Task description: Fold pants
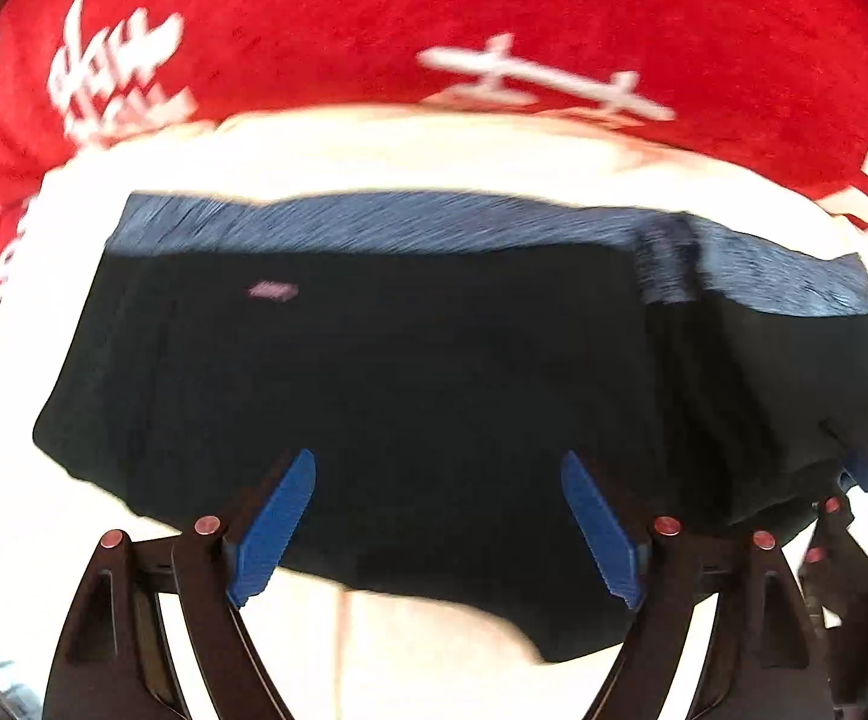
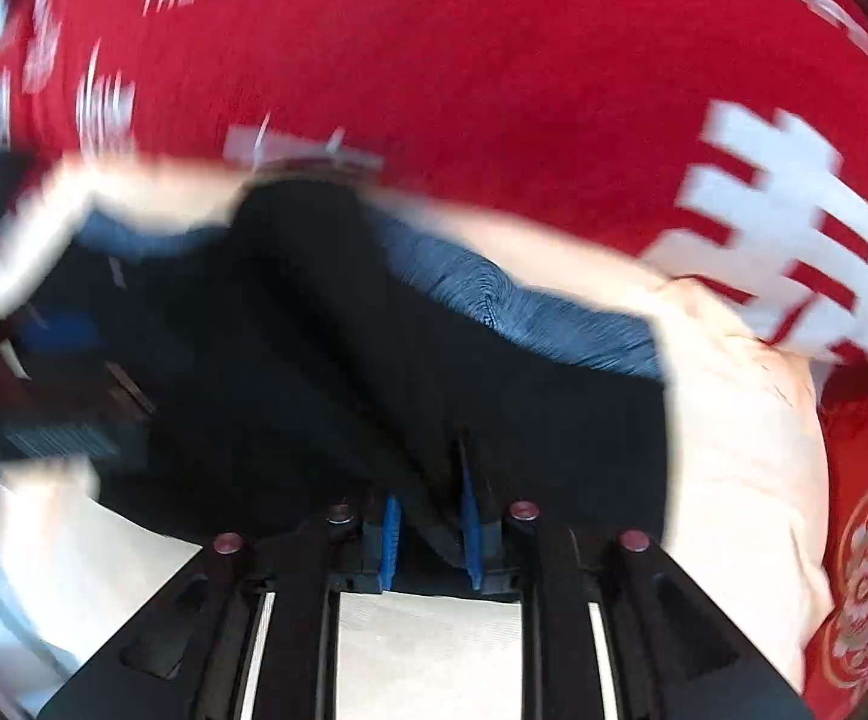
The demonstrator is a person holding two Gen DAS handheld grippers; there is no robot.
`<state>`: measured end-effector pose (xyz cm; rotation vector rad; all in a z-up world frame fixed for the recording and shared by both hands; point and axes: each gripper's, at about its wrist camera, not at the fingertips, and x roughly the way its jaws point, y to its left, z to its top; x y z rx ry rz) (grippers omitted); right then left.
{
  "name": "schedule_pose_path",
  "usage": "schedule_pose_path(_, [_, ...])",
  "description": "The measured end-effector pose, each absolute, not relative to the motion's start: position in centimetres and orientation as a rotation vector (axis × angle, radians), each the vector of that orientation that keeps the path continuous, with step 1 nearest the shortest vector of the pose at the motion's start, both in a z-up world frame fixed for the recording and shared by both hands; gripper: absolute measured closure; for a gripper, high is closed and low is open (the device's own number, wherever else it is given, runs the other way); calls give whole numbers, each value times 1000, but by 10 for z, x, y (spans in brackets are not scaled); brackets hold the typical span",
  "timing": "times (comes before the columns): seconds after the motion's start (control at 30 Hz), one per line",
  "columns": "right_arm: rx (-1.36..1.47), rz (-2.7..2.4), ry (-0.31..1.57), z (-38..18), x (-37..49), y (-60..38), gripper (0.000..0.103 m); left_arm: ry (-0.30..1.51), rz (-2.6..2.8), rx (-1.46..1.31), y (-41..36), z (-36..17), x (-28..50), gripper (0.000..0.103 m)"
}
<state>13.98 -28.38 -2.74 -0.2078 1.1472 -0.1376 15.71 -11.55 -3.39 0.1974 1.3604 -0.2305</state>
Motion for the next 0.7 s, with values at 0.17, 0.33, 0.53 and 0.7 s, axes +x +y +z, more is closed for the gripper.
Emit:
schedule_pose_path(0.17, [-546,-218,1143,-35,117,-235,75,1367,-273,209,-101,-32,162,18])
schedule_pose_path(0.33, [111,-64,1206,10,110,-280,71,1353,-416,206,-120,-14,154,18])
schedule_pose_path(0.53, [1219,-6,1040,-40,85,-368,70,1392,-529,121,-149,-12,151,18])
schedule_pose_path(0.7, [1415,-19,956,-73,86,-380,70,1439,-489,124,-162,-35,156,18])
